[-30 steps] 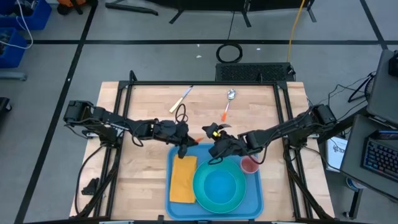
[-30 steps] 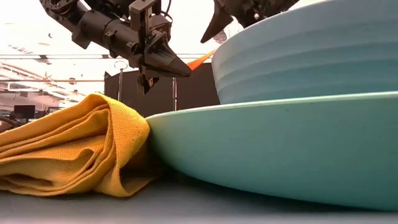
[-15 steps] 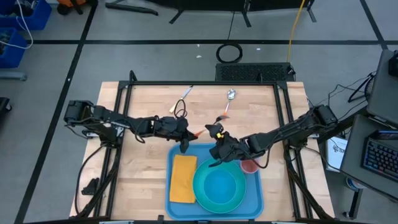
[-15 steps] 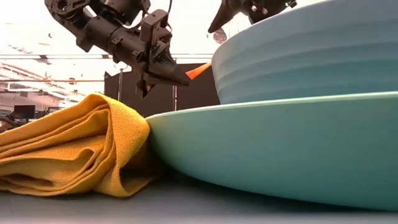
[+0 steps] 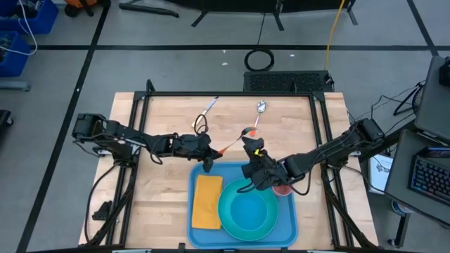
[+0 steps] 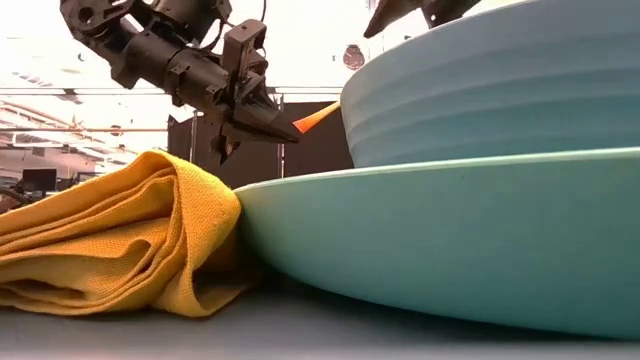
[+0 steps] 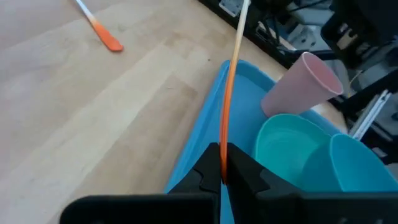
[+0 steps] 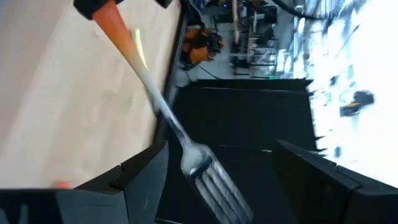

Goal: Set up tray
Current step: Put the orange fork on top of the yellow table napkin

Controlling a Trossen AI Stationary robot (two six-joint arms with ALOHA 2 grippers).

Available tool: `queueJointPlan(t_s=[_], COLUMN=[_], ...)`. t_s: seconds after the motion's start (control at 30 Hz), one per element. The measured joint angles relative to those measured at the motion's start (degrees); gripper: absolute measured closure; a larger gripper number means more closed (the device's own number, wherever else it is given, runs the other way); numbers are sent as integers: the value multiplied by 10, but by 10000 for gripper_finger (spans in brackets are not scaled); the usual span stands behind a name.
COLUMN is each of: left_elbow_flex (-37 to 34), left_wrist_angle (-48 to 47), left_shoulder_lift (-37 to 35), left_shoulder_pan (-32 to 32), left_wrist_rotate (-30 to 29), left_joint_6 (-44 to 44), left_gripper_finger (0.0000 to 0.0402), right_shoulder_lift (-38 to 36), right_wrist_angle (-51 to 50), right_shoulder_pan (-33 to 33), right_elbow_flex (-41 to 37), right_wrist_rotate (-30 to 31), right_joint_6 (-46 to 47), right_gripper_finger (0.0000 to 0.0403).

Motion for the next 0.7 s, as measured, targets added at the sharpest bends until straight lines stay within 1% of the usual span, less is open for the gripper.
queueJointPlan(t_s=[0.07,0.17,0.33,0.5,0.57,0.7], left_elbow_flex=[-21,-57,-99,-106,-106,-106], left_wrist_angle=[39,129,258,263,267,267], left_shoulder_lift=[0,0,0,0,0,0], left_shoulder_pan=[-9,-31,-72,-129,-152,-204], left_wrist_rotate=[-2,-5,-53,-119,-153,-228], left_joint_6=[-21,-43,-74,-122,-154,-195], left_gripper_finger=[394,394,394,394,394,394], right_shoulder_lift=[-21,-54,-116,-181,-202,-232], right_wrist_angle=[-45,-90,-78,-30,-1,91], right_shoulder_pan=[9,26,46,46,46,46], right_elbow_flex=[0,-1,-33,-101,-136,-206], right_wrist_rotate=[-21,-50,-49,-49,-49,-49], right_joint_6=[64,136,194,227,226,203], right_gripper_finger=[124,124,124,124,124,124])
